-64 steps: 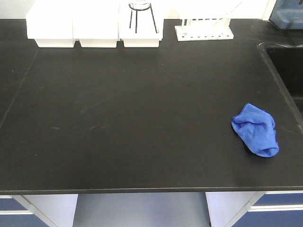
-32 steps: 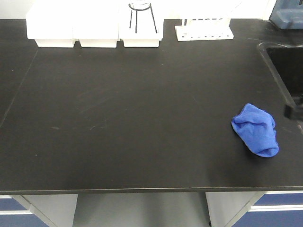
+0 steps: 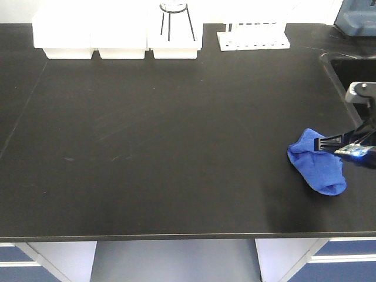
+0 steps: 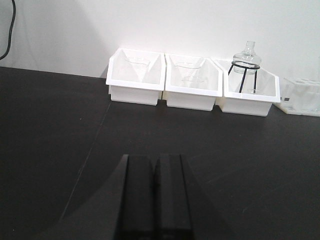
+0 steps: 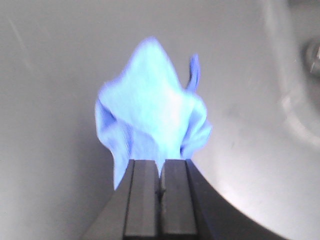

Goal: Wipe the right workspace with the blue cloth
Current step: 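Close the right gripper on the blue cloth and lift it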

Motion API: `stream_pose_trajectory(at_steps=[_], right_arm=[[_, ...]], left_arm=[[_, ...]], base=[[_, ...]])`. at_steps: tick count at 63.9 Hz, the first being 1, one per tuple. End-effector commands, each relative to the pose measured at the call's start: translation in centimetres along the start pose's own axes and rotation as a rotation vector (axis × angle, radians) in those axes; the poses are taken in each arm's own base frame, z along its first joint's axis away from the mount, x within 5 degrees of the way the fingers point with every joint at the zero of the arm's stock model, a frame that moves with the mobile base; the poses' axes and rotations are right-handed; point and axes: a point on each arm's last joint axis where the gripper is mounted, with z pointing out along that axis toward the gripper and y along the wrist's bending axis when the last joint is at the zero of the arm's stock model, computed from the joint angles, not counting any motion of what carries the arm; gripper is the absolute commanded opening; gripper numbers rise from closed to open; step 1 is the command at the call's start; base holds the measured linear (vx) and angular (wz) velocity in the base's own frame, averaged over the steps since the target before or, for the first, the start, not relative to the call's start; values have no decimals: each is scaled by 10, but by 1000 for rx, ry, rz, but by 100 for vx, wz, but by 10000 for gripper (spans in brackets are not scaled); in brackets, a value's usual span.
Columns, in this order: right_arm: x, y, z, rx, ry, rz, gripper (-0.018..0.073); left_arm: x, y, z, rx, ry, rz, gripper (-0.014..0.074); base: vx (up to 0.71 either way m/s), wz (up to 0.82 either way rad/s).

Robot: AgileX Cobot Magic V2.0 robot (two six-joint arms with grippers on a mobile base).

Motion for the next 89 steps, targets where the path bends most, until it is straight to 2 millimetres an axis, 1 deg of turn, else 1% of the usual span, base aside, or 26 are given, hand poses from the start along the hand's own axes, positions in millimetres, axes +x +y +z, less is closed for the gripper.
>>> stream_pose_trajectory(at_steps=[1,13,19,31,39,46,50,54,61,65,69,81,89], right_arm=[[-15,0,-5,-5,-89,-7,226],[-18,2,8,-13,-101,-10,417],[-21,3,17,-21,-113,-11,466],[-19,3,41,-21,-81,3,453],[-16,-5,55,-6,-44,28,432],[-14,-5,61,-3,-24,28,405],[-15,-5,61,-4,-26,21,368],[-15,-5,58,-3,-28,16,306],[-18,-5,46,-3,-59,6,160],[-22,-6,34,-6,-104,8,66],[-25,-6,21,-9,-150,10,-8],[-28,-7,-14,-11,-244,3,-9],[-24,-8,-35,7,-273,-106,-6]], left_arm=[[2,0,0,18,-62,-15,-6],[2,0,0,18,-62,-15,-6],[2,0,0,18,-62,-15,-6],[2,0,0,18,-62,-15,-6],[2,0,0,18,-62,-15,-6],[2,0,0,18,-62,-15,-6],[2,0,0,18,-62,-15,-6],[2,0,0,18,-62,-15,-6],[2,0,0,18,-62,-15,-6],[2,0,0,18,-62,-15,-6],[2,0,0,18,-62,-15,-6],[2,0,0,18,-62,-15,-6],[2,0,0,18,-62,-15,-6]], base=[[0,0],[0,0],[0,0],[0,0],[0,0],[0,0],[0,0],[0,0],[0,0],[0,0],[0,0],[0,0],[0,0]])
